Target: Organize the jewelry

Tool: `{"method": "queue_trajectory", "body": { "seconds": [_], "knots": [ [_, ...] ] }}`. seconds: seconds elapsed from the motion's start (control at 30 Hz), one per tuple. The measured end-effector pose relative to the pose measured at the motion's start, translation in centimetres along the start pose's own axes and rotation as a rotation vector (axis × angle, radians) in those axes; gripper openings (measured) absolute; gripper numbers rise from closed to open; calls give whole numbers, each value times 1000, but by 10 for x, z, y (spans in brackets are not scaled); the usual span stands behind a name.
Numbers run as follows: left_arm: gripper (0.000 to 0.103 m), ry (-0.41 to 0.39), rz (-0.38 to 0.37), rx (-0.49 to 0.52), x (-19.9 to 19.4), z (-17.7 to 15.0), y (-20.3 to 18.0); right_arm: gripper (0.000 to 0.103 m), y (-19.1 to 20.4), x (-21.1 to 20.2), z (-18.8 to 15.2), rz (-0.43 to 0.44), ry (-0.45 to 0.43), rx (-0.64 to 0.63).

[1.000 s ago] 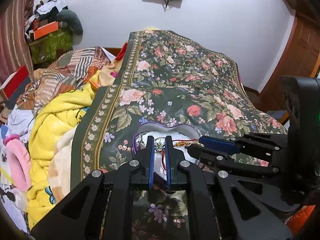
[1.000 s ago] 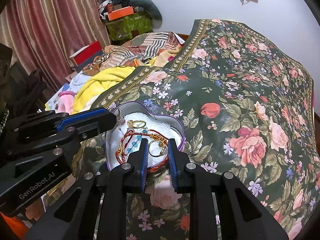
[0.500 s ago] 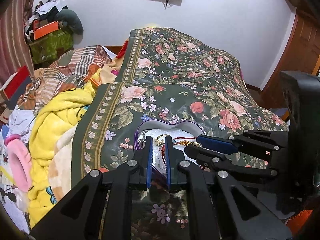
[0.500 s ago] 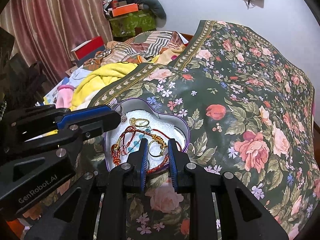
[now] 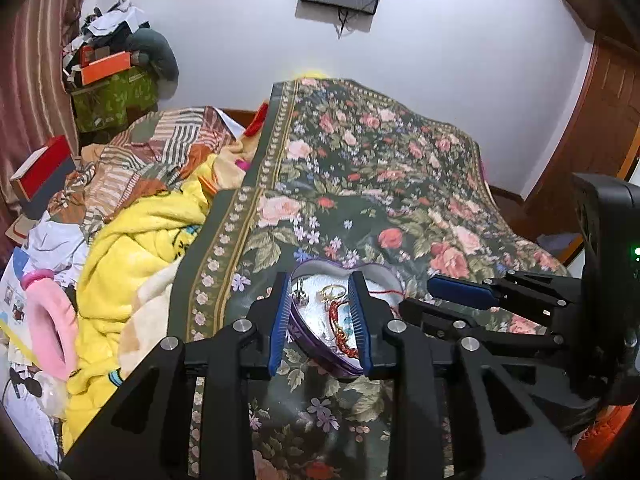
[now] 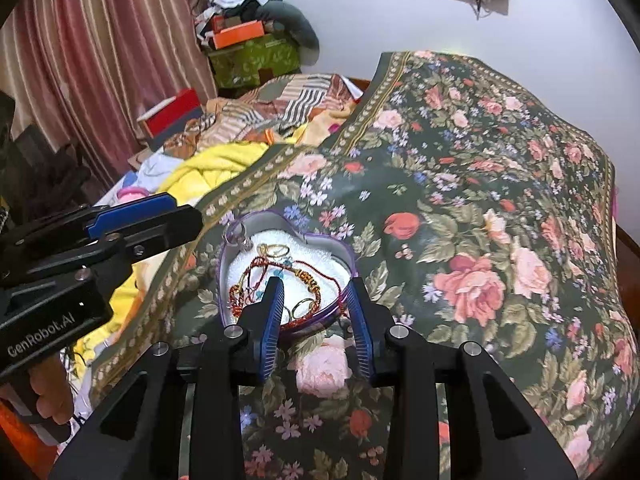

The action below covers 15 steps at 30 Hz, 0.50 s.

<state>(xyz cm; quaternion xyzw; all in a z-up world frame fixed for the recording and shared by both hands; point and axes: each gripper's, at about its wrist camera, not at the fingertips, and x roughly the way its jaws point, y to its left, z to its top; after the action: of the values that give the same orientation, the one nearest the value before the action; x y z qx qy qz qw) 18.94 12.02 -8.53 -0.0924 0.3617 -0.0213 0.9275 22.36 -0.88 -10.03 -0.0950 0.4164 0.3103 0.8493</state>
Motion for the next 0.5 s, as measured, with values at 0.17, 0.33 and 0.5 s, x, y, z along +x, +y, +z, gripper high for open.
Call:
{"method": "queue_trajectory", "body": {
  "seconds": [0.17, 0.33, 0.5],
  "knots": [
    [32, -47, 6, 7, -24, 5, -5, 30, -1, -27, 4, -3, -57, 20],
    [32, -96, 17, 32, -53, 5, -18, 30, 3, -64, 7, -7, -137, 28],
    [32, -172, 36, 57, -92, 4, -32, 30, 11, -111, 7, -16, -244, 32]
  ]
}}
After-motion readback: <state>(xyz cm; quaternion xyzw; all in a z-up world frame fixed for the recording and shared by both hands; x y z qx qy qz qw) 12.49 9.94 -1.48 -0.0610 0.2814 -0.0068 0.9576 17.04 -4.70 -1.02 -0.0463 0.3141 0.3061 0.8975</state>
